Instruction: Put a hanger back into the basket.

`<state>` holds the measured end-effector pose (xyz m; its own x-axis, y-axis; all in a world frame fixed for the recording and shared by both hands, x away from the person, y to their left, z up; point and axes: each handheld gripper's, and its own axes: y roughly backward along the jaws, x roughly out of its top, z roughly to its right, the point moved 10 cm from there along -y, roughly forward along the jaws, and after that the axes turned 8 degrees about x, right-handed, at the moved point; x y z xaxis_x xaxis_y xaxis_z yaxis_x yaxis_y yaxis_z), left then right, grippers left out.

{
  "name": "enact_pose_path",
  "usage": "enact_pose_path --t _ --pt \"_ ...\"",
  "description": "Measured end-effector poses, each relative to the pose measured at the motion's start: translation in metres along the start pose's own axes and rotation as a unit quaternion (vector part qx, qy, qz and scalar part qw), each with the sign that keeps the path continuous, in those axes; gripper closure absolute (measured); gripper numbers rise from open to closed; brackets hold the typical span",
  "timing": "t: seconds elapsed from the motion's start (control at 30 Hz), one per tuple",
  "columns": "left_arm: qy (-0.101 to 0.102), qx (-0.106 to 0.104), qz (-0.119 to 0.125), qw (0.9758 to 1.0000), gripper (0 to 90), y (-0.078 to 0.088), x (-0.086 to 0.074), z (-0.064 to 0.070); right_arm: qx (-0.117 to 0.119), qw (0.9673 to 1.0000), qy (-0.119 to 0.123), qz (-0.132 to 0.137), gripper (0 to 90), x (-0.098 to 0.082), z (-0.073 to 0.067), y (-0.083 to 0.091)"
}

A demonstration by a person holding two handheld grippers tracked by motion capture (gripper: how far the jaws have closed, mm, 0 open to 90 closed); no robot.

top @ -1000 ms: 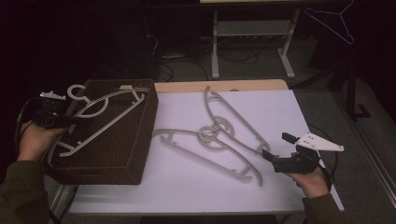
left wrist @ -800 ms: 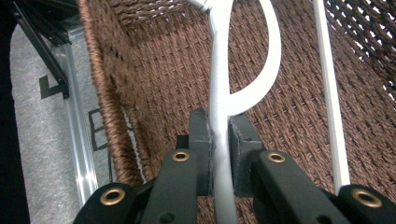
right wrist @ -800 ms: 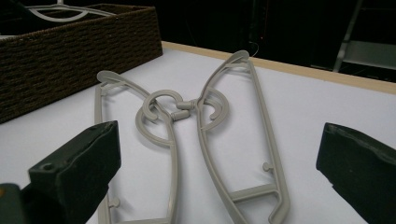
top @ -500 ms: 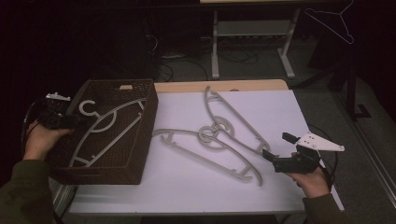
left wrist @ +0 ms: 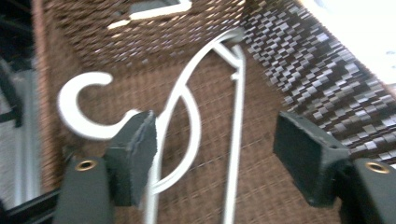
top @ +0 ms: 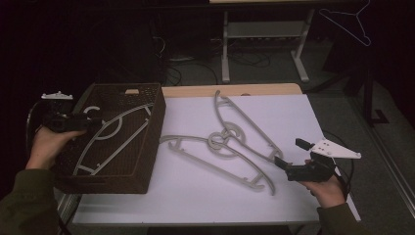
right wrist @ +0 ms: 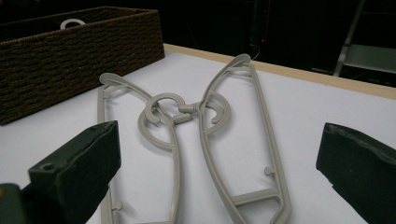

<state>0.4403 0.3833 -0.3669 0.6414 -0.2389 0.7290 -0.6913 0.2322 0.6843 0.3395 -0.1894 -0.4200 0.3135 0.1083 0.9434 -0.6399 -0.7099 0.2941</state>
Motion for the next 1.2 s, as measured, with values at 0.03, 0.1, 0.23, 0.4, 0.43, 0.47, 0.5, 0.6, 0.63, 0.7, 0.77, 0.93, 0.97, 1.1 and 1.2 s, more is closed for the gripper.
enact_pose_path --t 0.03,0.1,0.23,0.4,0.43,0.47,0.5,0.6,0.63,0.7,0.77,0.93,0.97,1.1,1.2 --pt "0.000 0.000 0.000 1.0000 27.7 0.000 0.000 0.000 0.000 1.0000 0.000 0.000 0.0 0.000 0.000 0.000" --pt "-0.003 -0.008 0.008 0.9999 25.5 0.002 0.004 0.009 0.000 1.0000 0.002 0.001 0.0 0.001 0.000 0.000" --pt "0.001 -0.026 0.033 0.9991 24.0 0.008 0.015 0.027 0.001 1.0000 0.002 0.002 0.0 0.002 -0.001 0.000" --pt "-0.010 -0.041 0.048 0.9980 23.0 0.010 0.021 0.051 0.000 1.0000 0.004 0.002 0.0 0.003 -0.001 0.001" --pt "-0.012 -0.045 0.051 0.9976 22.9 0.010 0.021 0.056 0.001 1.0000 0.003 0.003 0.0 0.003 -0.001 0.001" --pt "-0.014 -0.048 0.054 0.9973 22.7 0.010 0.022 0.061 0.001 1.0000 0.004 0.004 0.0 0.004 -0.001 0.001" --pt "-0.018 -0.051 0.057 0.9969 22.7 0.010 0.023 0.066 0.001 1.0000 0.004 0.004 0.0 0.004 -0.001 0.001" --pt "-0.020 -0.065 0.066 0.9955 21.6 0.008 0.023 0.083 0.003 1.0000 0.007 0.004 0.0 0.005 -0.003 0.000" --pt "-0.025 -0.074 0.069 0.9945 20.9 0.005 0.023 0.094 0.003 1.0000 0.007 0.004 0.0 0.006 -0.004 0.001" --pt "-0.027 -0.084 0.070 0.9936 20.2 0.003 0.022 0.105 0.004 0.9999 0.011 0.005 0.0 0.007 -0.004 0.001" --pt "-0.034 -0.093 0.072 0.9925 19.8 0.001 0.020 0.117 0.005 0.9999 0.010 0.006 0.0 0.007 -0.005 0.001" --pt "-0.043 -0.113 0.081 0.9893 18.6 -0.002 0.020 0.144 0.006 0.9999 0.013 0.004 0.0 0.008 -0.006 0.000" --pt "-0.043 -0.117 0.082 0.9887 18.2 -0.002 0.020 0.149 0.007 0.9999 0.013 0.004 0.0 0.008 -0.006 -0.001" --pt "-0.047 -0.133 0.092 0.9857 17.4 -0.003 0.021 0.171 0.009 0.9999 0.014 0.003 0.0 0.009 -0.007 -0.002" --pt "-0.054 -0.141 0.093 0.9841 16.0 -0.004 0.020 0.184 0.009 0.9998 0.015 0.002 0.0 0.009 -0.006 -0.002"
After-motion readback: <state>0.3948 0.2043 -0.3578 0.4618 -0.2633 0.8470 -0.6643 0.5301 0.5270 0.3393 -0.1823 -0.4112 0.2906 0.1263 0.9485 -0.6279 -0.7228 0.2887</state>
